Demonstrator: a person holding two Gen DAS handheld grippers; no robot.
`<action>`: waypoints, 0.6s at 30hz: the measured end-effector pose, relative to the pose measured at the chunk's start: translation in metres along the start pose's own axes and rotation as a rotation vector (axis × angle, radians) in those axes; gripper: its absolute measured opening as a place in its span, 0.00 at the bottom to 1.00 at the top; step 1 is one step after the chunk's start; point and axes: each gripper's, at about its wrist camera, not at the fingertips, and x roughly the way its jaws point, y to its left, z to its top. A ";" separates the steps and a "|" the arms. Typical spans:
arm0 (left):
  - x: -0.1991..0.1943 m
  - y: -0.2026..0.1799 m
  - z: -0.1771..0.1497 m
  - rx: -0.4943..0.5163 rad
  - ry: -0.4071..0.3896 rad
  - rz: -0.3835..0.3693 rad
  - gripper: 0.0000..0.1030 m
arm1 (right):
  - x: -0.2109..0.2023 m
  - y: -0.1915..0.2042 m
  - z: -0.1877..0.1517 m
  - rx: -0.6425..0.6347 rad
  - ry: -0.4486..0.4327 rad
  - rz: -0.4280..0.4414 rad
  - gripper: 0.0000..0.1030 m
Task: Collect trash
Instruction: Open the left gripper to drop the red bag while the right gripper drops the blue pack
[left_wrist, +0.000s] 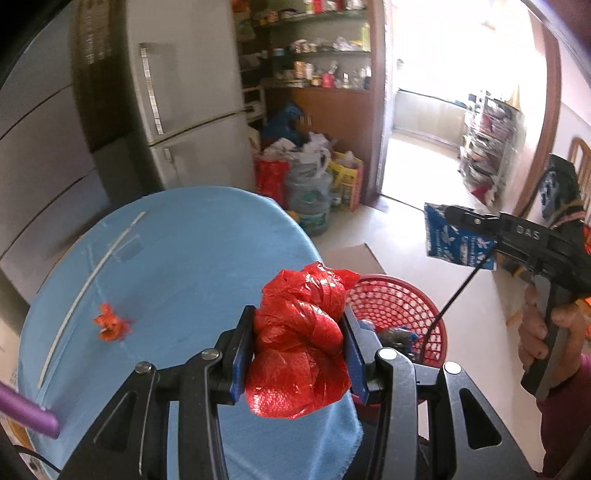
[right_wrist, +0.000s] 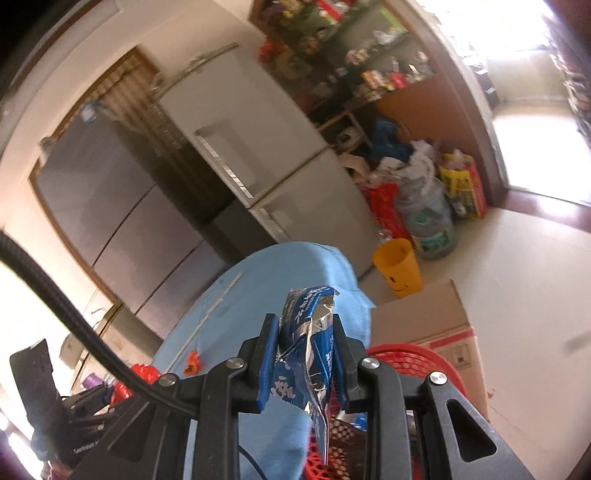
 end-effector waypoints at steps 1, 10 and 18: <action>0.005 -0.005 0.001 0.012 0.008 -0.011 0.44 | 0.001 -0.008 -0.001 0.017 0.005 -0.009 0.28; 0.052 -0.043 0.009 0.083 0.100 -0.099 0.44 | 0.019 -0.043 -0.013 0.067 0.065 -0.091 0.29; 0.080 -0.059 0.008 0.105 0.165 -0.152 0.50 | 0.032 -0.059 -0.023 0.113 0.115 -0.093 0.29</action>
